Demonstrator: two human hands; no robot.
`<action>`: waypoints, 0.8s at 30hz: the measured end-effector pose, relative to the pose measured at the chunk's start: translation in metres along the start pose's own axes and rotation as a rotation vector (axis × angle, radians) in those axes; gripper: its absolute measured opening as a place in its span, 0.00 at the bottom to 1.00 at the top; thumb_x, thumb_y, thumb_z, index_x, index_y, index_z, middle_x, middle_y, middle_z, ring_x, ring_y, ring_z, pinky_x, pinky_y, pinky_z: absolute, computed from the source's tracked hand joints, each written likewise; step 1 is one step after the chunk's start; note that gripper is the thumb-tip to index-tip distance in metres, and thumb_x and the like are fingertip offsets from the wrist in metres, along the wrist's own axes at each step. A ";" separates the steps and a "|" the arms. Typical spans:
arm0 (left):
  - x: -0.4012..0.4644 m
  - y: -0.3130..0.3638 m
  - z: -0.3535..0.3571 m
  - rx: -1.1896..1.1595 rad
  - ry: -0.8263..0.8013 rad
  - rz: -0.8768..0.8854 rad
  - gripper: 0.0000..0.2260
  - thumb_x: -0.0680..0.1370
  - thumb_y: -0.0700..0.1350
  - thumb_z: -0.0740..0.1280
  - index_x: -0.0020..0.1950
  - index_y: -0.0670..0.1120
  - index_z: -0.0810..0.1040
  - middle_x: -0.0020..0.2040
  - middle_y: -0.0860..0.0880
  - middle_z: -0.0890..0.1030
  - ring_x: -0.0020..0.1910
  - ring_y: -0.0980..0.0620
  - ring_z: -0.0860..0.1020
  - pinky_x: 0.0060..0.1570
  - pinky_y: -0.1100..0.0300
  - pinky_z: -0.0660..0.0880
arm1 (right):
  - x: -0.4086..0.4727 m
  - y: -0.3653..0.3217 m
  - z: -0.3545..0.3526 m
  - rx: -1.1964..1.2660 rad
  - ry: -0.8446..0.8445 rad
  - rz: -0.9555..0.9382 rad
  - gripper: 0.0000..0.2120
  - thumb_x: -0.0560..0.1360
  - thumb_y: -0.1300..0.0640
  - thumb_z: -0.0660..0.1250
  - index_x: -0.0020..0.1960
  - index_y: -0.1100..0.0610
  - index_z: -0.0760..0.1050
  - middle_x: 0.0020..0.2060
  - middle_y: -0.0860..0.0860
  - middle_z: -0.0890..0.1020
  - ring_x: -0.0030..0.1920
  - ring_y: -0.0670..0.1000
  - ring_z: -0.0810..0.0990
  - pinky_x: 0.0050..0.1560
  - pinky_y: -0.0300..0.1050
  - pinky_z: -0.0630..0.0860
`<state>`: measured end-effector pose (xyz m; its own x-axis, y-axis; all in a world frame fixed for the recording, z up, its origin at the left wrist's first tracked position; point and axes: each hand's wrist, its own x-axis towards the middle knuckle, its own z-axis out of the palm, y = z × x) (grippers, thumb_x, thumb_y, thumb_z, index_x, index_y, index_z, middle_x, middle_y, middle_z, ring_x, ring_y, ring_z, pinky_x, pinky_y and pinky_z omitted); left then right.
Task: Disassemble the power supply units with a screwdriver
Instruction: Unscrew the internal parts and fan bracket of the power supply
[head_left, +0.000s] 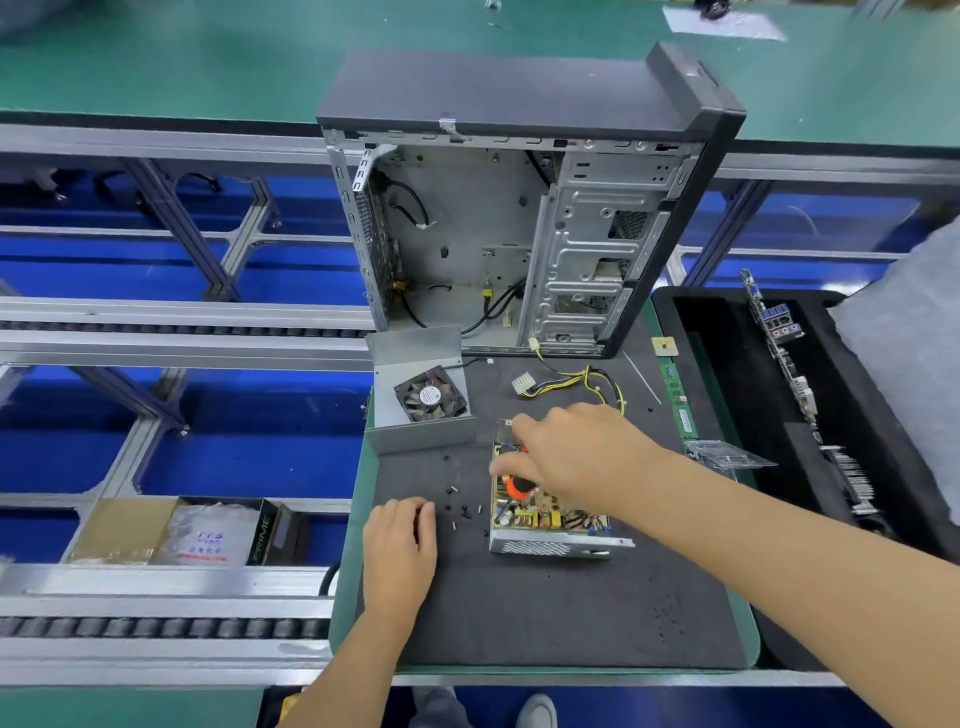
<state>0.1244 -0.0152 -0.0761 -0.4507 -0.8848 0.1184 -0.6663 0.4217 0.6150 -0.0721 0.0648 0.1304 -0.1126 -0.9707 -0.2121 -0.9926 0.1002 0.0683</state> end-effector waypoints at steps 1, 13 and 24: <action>0.000 -0.001 0.001 0.009 -0.005 0.000 0.04 0.80 0.44 0.67 0.48 0.46 0.81 0.40 0.52 0.78 0.41 0.51 0.72 0.46 0.50 0.74 | 0.000 0.000 0.000 0.035 0.014 -0.029 0.20 0.81 0.38 0.53 0.56 0.54 0.68 0.33 0.50 0.68 0.45 0.58 0.76 0.36 0.49 0.69; 0.000 -0.010 0.007 0.091 0.001 0.071 0.04 0.76 0.41 0.73 0.48 0.47 0.79 0.40 0.52 0.78 0.39 0.49 0.73 0.41 0.51 0.75 | -0.005 0.002 0.003 0.067 0.071 -0.105 0.17 0.81 0.42 0.54 0.56 0.55 0.68 0.44 0.50 0.76 0.48 0.56 0.76 0.38 0.48 0.68; -0.001 -0.003 0.006 0.086 0.013 0.035 0.08 0.77 0.43 0.71 0.55 0.45 0.78 0.42 0.51 0.78 0.42 0.48 0.74 0.45 0.51 0.74 | -0.005 0.007 0.004 -0.014 0.055 -0.064 0.21 0.80 0.36 0.53 0.52 0.55 0.63 0.35 0.51 0.73 0.44 0.57 0.74 0.29 0.47 0.62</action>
<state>0.1233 -0.0146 -0.0825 -0.4671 -0.8715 0.1495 -0.6993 0.4676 0.5408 -0.0782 0.0714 0.1283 -0.0461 -0.9857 -0.1623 -0.9969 0.0351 0.0702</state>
